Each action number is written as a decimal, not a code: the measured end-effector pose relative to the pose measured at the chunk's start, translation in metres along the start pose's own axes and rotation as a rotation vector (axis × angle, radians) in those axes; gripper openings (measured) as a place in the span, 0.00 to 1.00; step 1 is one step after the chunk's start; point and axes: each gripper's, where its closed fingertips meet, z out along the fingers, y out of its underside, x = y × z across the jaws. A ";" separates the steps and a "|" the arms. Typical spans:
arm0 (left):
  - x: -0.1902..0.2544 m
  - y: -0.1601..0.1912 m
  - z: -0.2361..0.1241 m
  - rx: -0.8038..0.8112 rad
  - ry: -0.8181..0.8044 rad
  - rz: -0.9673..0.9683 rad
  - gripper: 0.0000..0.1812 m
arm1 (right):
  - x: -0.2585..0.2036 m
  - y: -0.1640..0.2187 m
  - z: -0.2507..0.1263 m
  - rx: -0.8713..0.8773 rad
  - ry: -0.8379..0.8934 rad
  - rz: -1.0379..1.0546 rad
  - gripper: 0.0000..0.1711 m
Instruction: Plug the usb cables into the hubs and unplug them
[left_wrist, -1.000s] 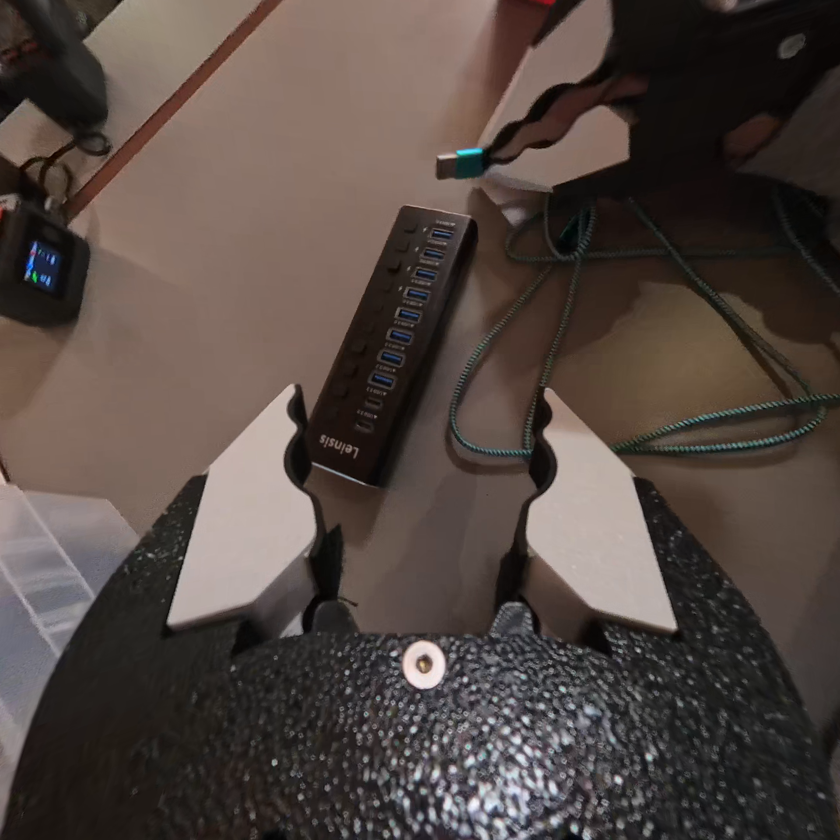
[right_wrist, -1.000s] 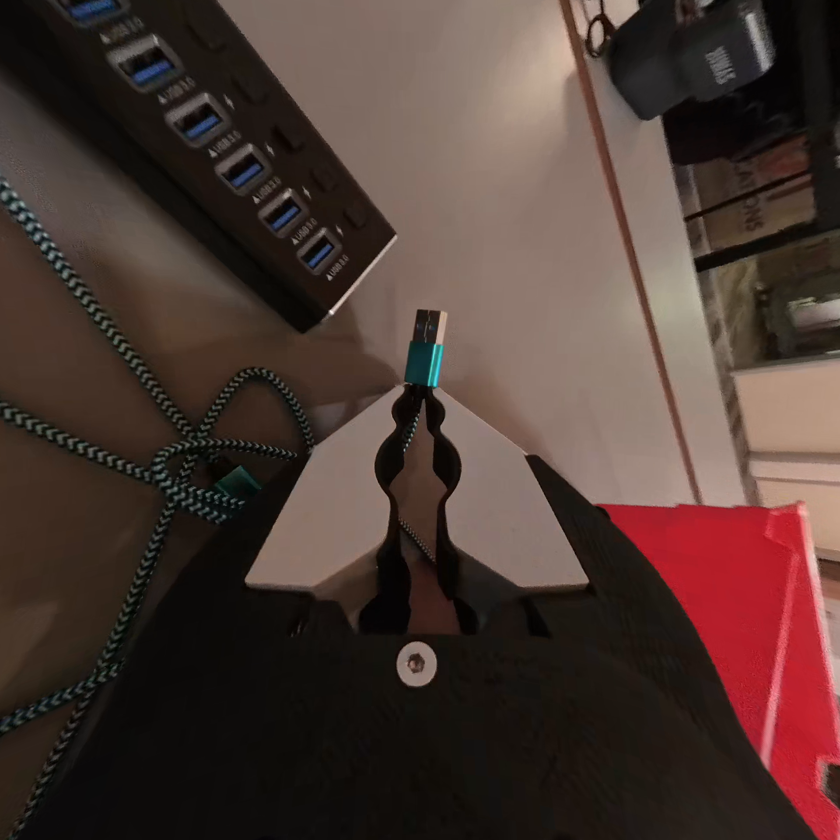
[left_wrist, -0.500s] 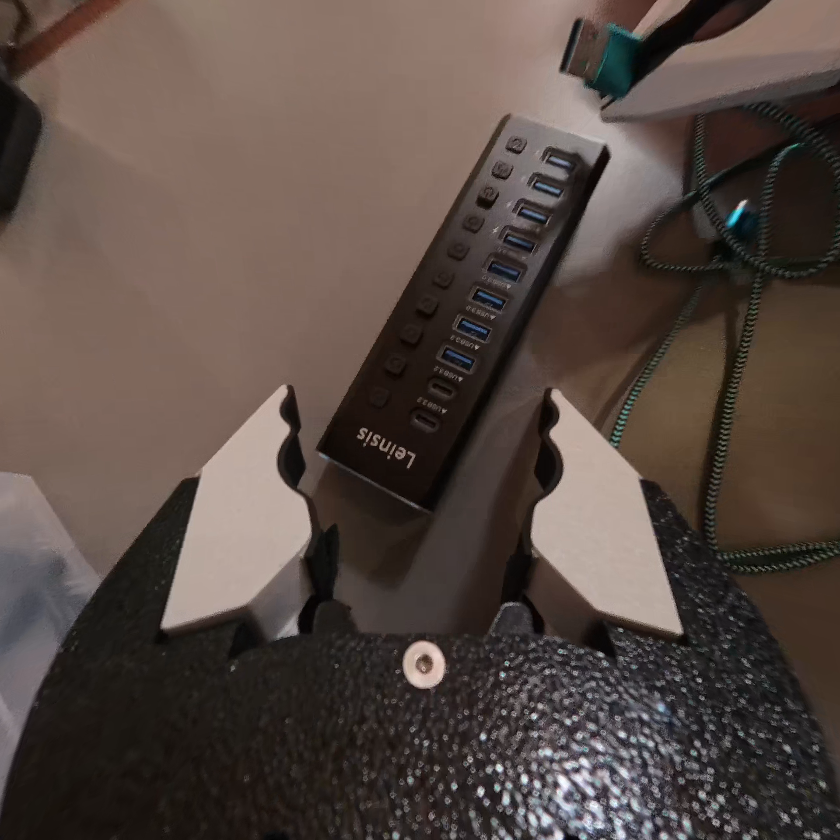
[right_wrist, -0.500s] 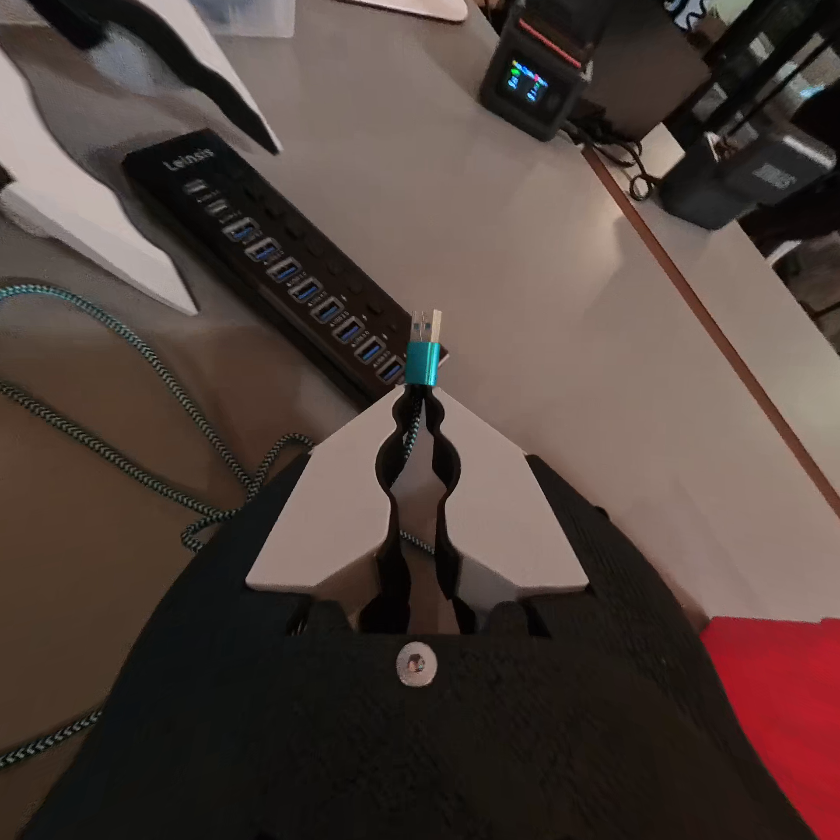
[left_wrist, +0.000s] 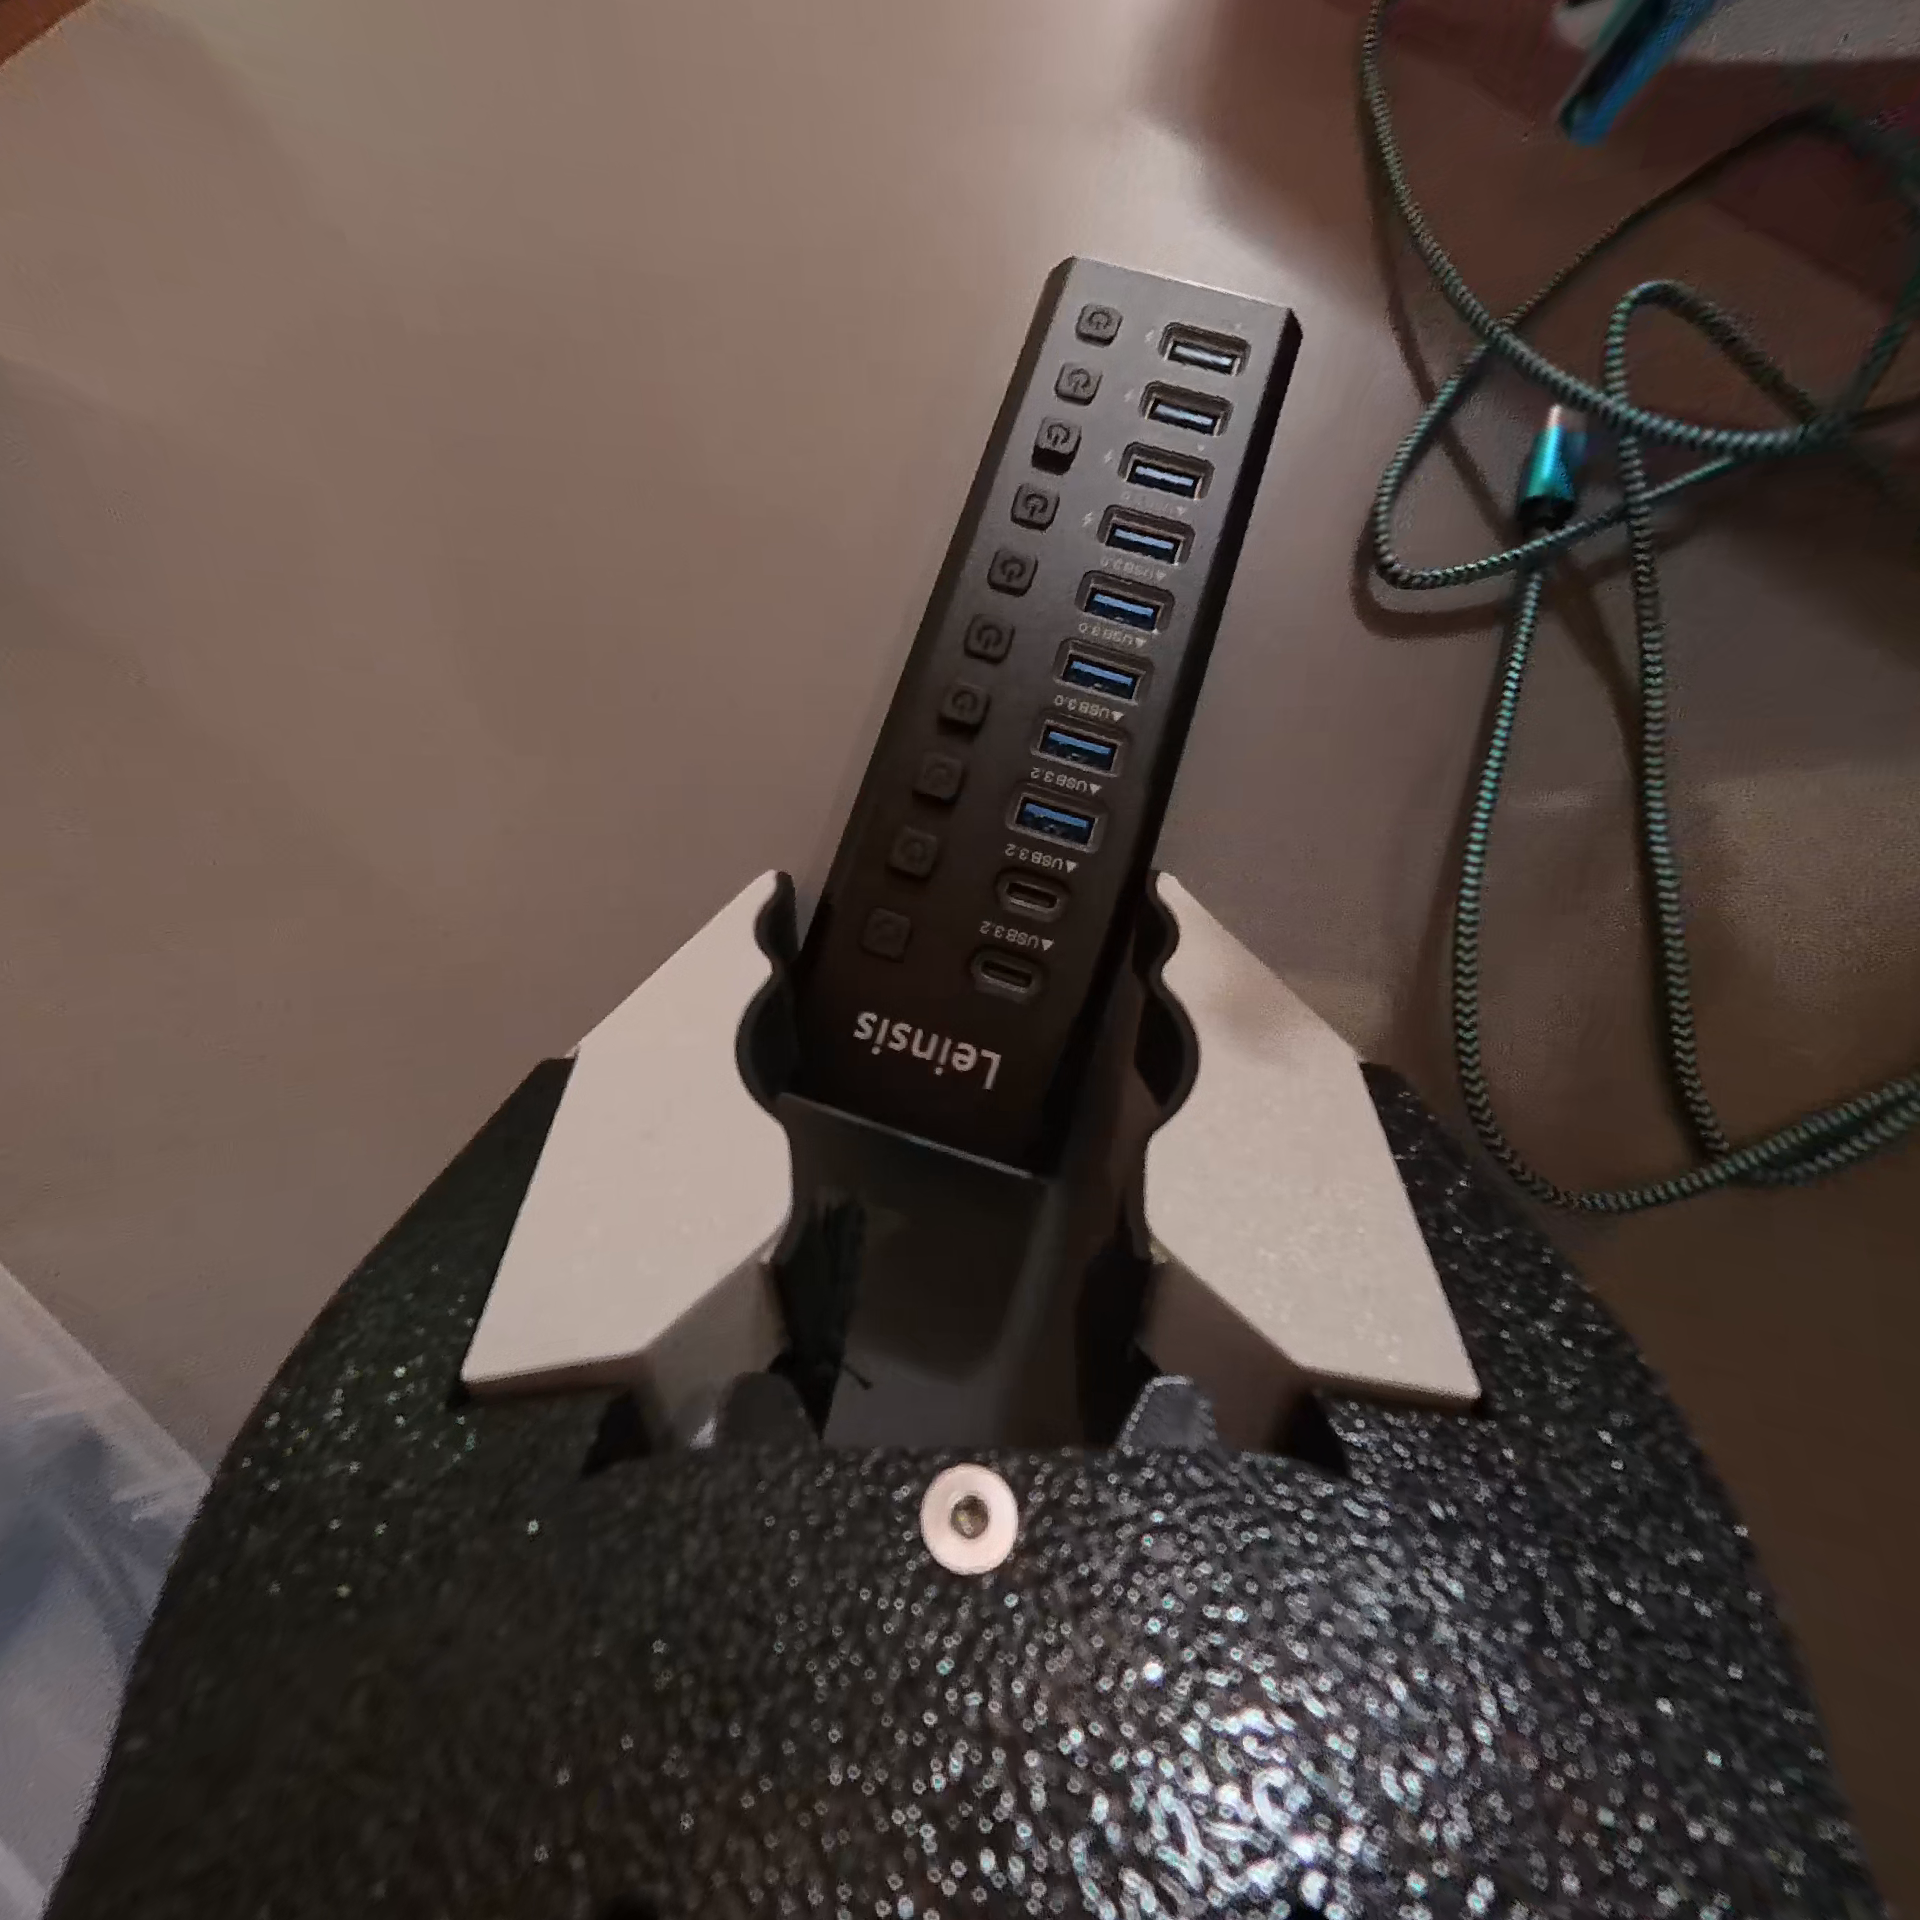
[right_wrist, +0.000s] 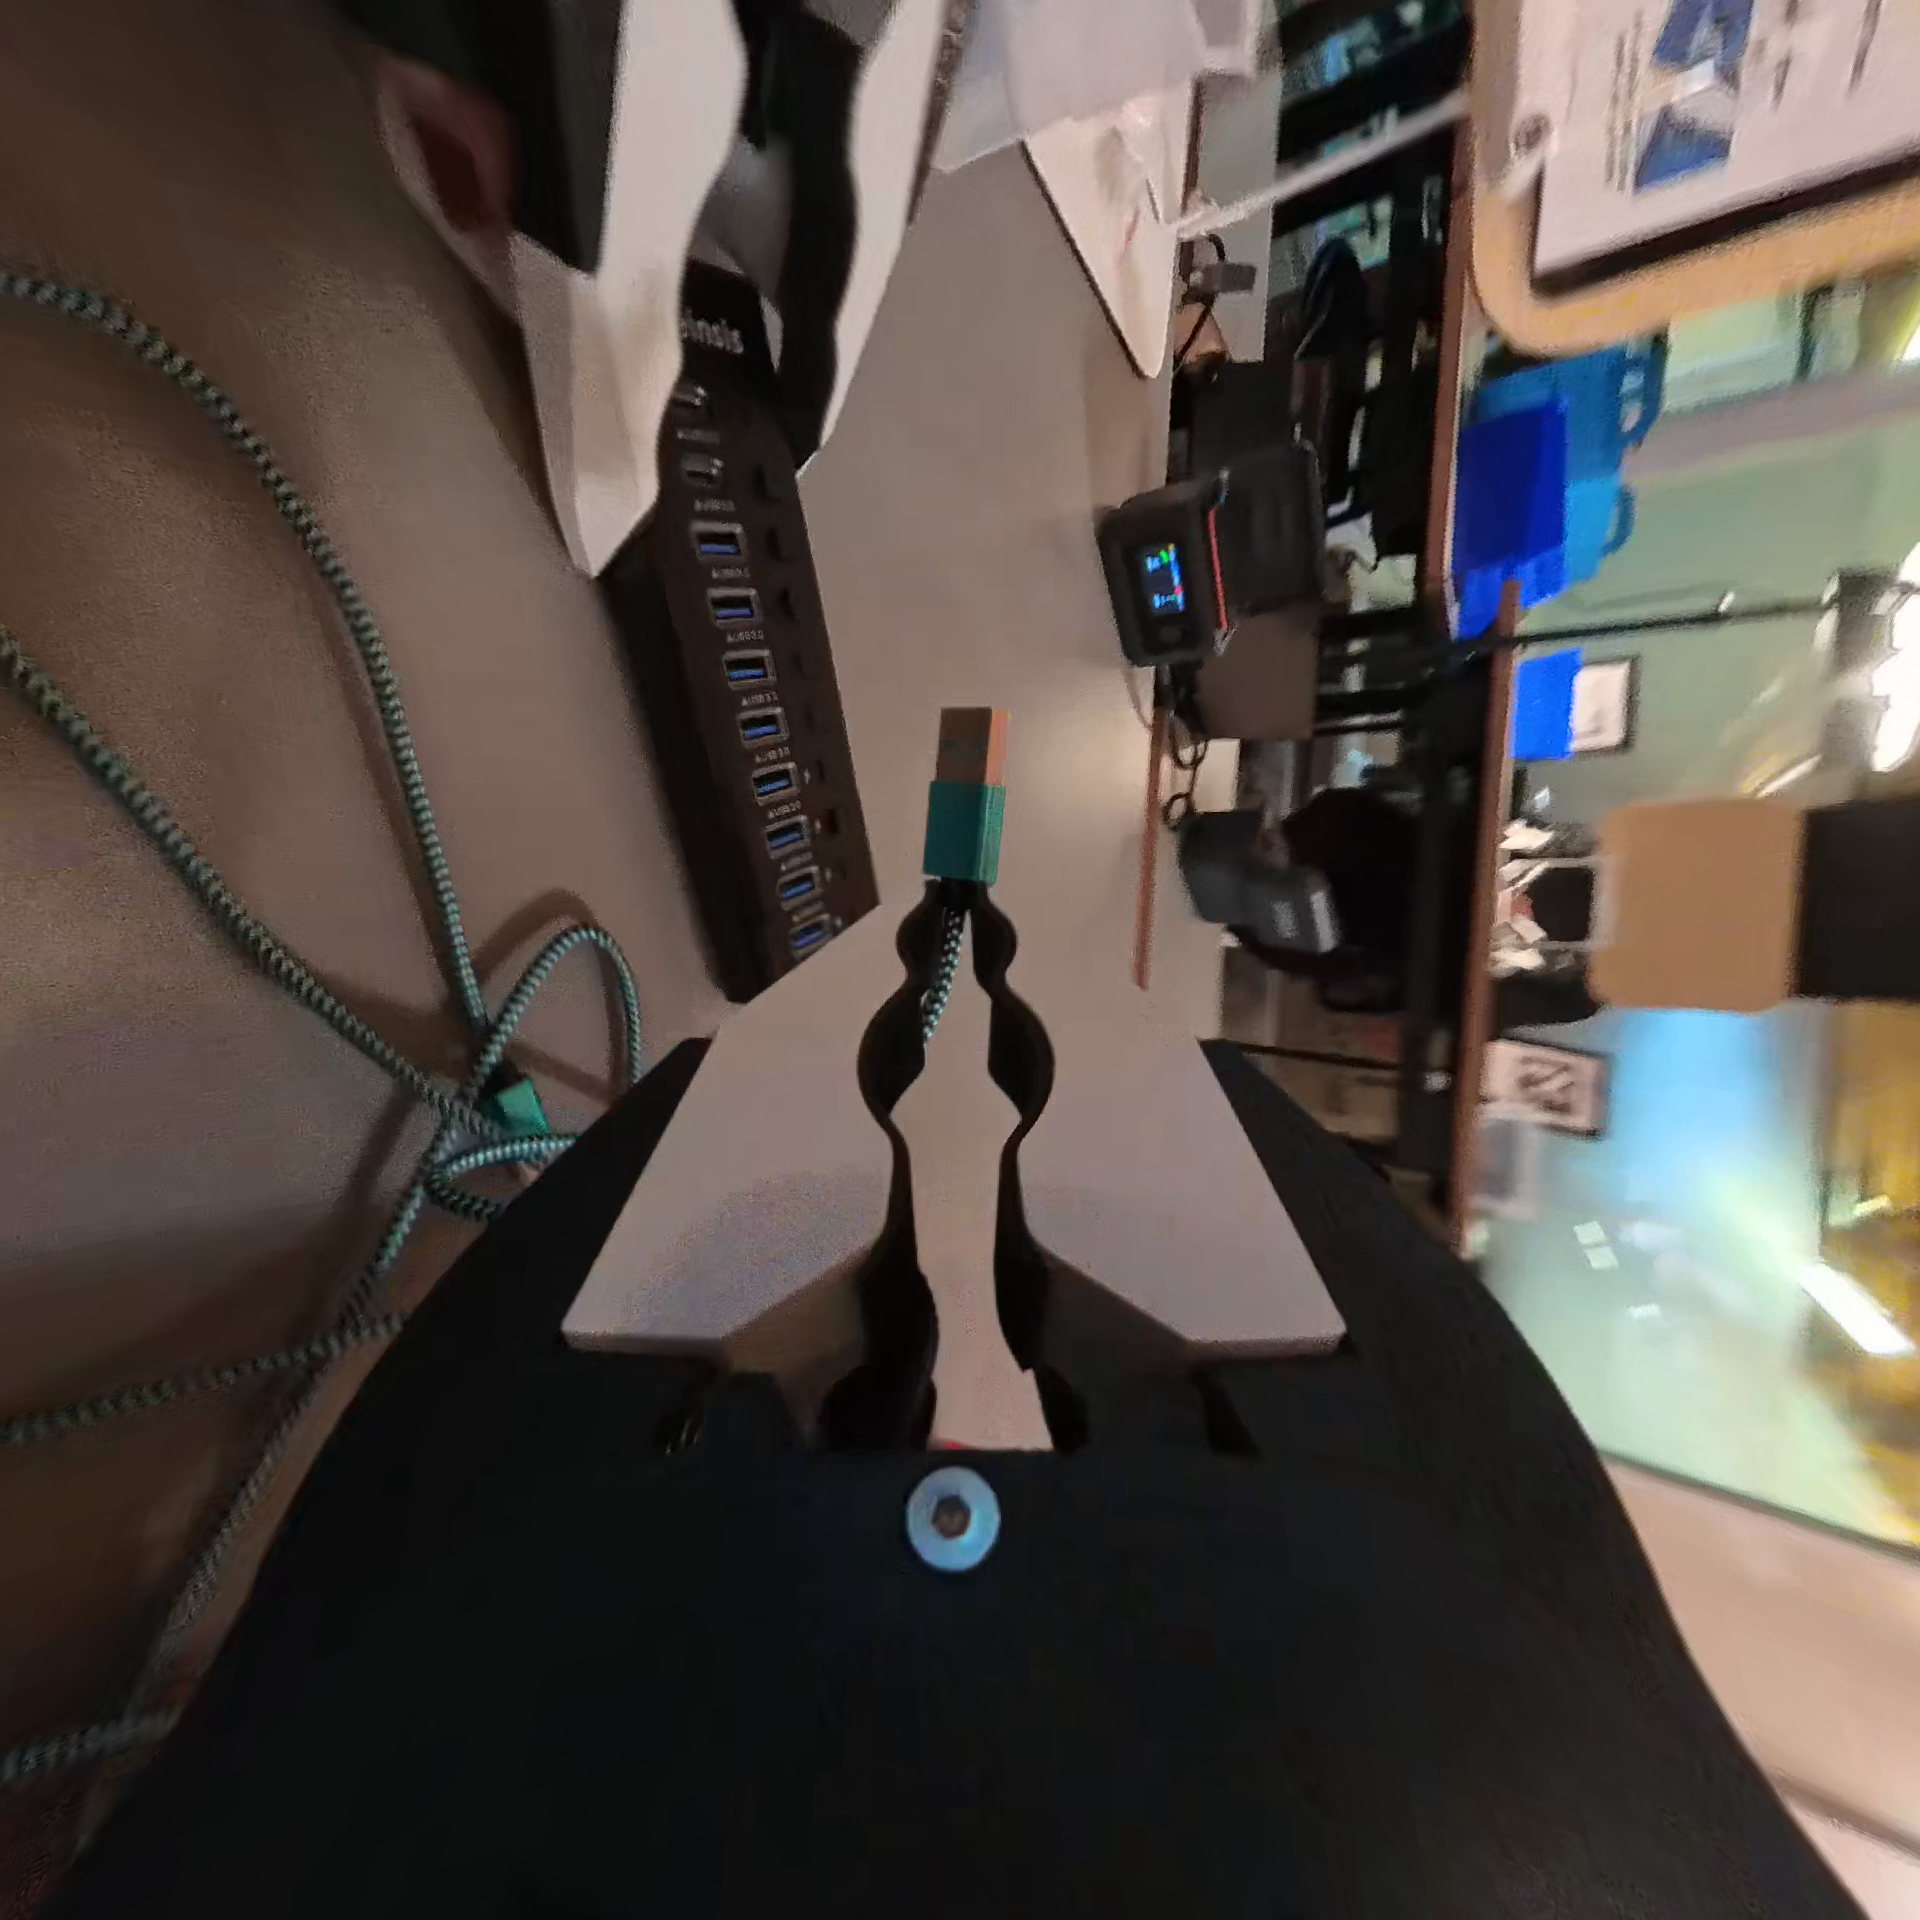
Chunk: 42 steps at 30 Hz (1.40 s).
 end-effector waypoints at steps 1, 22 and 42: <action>0.002 0.000 -0.001 0.001 0.007 0.002 0.35 | 0.002 -0.003 -0.003 -0.015 0.003 -0.076 0.02; 0.028 -0.009 -0.008 0.122 0.197 -0.067 0.33 | -0.023 -0.043 0.047 0.365 0.222 -1.539 0.02; 0.033 -0.008 -0.009 0.133 0.300 -0.120 0.33 | -0.035 -0.059 0.047 0.580 0.234 -1.842 0.02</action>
